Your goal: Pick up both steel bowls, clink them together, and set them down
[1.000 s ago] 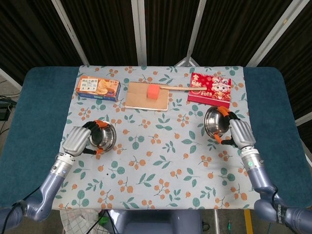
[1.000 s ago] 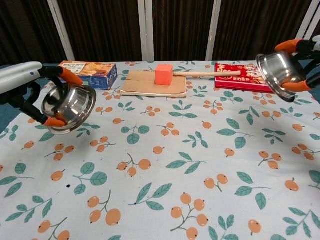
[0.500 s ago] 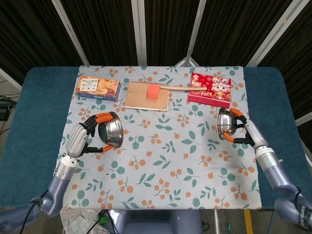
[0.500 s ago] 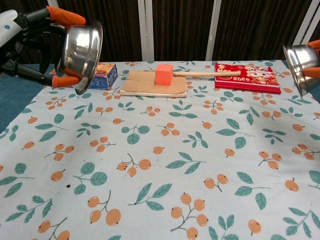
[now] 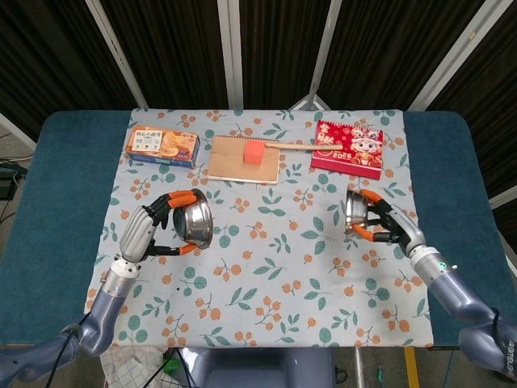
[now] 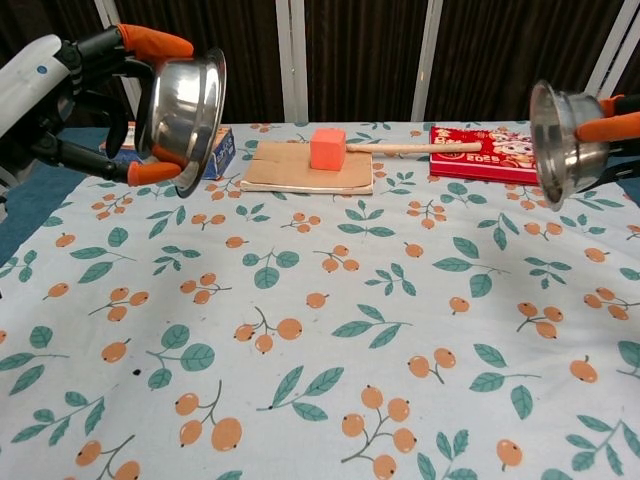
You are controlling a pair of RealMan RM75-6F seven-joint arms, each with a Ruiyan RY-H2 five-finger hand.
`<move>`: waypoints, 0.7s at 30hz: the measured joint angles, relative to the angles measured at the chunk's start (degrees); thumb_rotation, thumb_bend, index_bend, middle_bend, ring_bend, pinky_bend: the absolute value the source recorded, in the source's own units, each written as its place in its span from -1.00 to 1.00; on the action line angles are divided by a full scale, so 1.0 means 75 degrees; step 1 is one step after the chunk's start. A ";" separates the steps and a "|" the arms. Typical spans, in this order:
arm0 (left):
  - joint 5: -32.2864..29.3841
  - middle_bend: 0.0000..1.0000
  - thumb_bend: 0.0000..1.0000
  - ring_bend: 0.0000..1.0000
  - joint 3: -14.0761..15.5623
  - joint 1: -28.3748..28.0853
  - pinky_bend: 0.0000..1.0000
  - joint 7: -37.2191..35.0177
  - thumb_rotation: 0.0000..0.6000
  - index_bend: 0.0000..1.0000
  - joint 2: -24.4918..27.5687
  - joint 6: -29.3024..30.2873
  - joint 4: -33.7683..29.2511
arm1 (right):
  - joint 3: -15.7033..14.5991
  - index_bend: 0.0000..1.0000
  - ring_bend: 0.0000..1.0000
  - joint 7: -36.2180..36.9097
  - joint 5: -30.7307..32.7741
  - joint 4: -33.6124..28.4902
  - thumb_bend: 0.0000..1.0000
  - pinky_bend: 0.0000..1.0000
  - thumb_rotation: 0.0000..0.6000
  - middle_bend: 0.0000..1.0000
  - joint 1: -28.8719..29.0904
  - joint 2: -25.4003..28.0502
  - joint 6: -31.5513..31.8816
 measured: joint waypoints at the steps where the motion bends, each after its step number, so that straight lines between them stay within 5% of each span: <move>1: 0.0003 0.36 -0.43 0.06 0.0005 -0.0011 0.42 0.0015 1.00 0.13 -0.0003 -0.0009 -0.0010 | 0.0018 0.61 0.38 -0.0033 0.0046 -0.0079 -0.10 0.05 1.00 0.64 0.0040 -0.0020 -0.0016; 8: 0.0033 0.37 -0.43 0.06 0.0003 -0.0114 0.42 0.0041 1.00 0.13 -0.0049 0.0000 -0.0203 | 0.0063 0.61 0.38 -0.0371 0.0763 -0.0558 -0.10 0.05 1.00 0.64 0.0404 -0.0259 -0.0174; 21: -0.0028 0.37 -0.43 0.06 0.0103 -0.0207 0.42 0.0158 1.00 0.13 -0.0169 -0.0173 -0.0315 | 0.0006 0.61 0.38 -0.1869 0.3377 -0.1453 -0.09 0.05 1.00 0.64 0.1408 -0.0744 0.0375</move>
